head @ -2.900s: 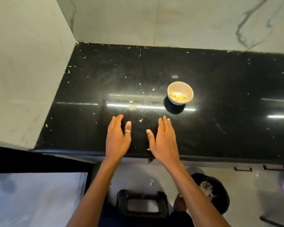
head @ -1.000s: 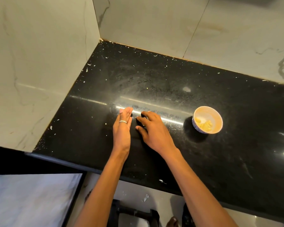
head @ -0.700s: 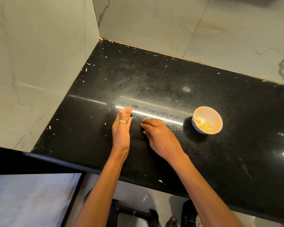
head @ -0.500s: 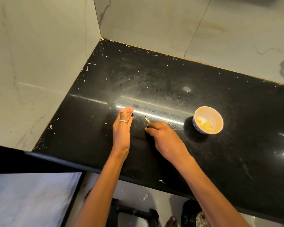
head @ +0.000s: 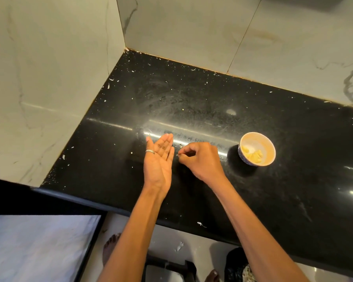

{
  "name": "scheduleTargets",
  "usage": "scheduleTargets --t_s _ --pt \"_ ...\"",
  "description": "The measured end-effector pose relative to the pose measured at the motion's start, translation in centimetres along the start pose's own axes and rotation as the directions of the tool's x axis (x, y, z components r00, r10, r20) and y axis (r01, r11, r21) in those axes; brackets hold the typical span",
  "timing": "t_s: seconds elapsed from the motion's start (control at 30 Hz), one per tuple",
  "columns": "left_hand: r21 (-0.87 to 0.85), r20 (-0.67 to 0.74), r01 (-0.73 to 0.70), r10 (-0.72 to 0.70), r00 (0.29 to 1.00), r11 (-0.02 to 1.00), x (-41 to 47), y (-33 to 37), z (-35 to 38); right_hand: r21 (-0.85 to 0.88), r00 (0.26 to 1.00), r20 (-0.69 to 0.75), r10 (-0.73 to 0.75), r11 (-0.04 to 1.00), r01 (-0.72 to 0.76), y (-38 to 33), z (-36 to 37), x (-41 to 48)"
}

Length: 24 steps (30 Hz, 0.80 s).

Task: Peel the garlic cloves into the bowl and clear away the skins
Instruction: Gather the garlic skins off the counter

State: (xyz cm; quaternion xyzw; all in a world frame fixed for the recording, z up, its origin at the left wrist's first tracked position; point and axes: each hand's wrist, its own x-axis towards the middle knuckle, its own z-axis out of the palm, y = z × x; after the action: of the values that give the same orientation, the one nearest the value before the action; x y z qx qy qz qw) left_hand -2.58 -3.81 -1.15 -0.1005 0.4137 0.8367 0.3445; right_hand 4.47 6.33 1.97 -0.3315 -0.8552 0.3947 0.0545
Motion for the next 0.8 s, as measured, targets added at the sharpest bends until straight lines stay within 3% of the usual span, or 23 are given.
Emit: scheduleTargets --t_s 0.07,0.2,0.3,0.4,0.6,0.7,0.8 --pt "-0.095 -0.008 0.068 -0.069 0.998 0.993 -0.2 -0.3 0.2 0.080 0.997 0.027 -0.067 0.995 0.065 -1.7 0.1 -1.0" --pt "-0.253 -0.025 0.131 -0.142 0.990 0.959 -0.5 -0.4 0.3 0.061 0.983 0.111 -0.143 0.989 0.137 -3.2 0.4 -2.3" --pt "-0.291 -0.029 0.124 -0.139 0.990 0.949 -0.5 0.2 0.1 0.029 0.988 -0.038 -0.148 0.988 0.149 -2.4 -1.1 -2.7" --pt "-0.352 -0.028 0.117 -0.136 0.990 0.929 -0.5 0.8 -0.4 -0.127 0.976 -0.171 -0.132 0.986 0.111 -0.1 -1.4 -4.3" --pt "-0.331 -0.044 0.099 -0.120 0.992 0.939 -0.6 1.5 -1.0 -0.402 0.990 0.051 0.129 0.911 -0.098 1.6 4.0 -7.0" --pt "-0.314 -0.059 0.086 -0.109 0.992 0.946 -0.6 1.8 -1.3 -0.383 0.991 0.064 0.116 0.920 -0.083 0.2 5.8 -4.8" --pt "-0.330 -0.074 0.059 -0.088 0.993 0.942 -0.5 2.4 -1.8 -0.216 0.993 0.120 0.020 0.976 0.006 -0.6 6.1 -1.9"
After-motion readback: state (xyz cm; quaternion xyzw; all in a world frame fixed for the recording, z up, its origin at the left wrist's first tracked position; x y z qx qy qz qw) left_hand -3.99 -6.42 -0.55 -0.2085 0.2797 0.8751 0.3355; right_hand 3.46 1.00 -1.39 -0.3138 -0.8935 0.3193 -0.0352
